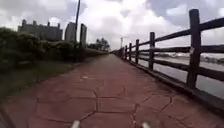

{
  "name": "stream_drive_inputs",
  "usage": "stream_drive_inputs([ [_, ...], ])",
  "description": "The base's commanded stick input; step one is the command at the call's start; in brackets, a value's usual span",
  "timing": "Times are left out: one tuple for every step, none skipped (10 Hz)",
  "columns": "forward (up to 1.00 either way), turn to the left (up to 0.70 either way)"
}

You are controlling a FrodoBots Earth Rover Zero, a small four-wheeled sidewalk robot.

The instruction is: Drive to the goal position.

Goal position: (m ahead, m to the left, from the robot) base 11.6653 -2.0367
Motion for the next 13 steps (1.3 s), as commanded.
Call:
stream_drive_inputs([
  [0.85,0.11],
  [0.85,0.11],
  [0.85,0.11],
  [0.85,0.06],
  [0.85,-0.09],
  [0.85,-0.23],
  [0.85,-0.23],
  [0.85,-0.23],
  [0.85,0.11],
  [0.85,0.09],
  [0.85,-0.08],
  [0.85,-0.23],
  [0.85,-0.23],
])
